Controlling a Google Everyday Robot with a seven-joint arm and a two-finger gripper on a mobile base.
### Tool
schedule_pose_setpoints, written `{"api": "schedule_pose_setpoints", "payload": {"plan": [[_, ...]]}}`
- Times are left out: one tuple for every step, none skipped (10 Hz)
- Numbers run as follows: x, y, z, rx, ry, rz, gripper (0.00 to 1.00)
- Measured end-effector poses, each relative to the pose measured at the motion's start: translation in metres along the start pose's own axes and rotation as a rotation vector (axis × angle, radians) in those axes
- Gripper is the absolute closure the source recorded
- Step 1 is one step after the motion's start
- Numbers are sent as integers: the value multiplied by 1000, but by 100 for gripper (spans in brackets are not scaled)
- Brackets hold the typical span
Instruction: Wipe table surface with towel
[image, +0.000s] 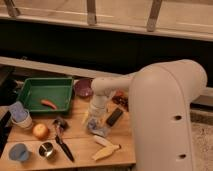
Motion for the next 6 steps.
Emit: {"api": "schedule_pose_setpoints", "payload": {"plan": [[-2,-2,4,1,4,2,36],[-2,-2,4,0,3,2,36],[-2,-3,3,1,3,3,36],[-1,-3,4,6,2,1,36],[-2,0,6,8,0,-1,36],[-4,2,11,6,3,-3,36]]}}
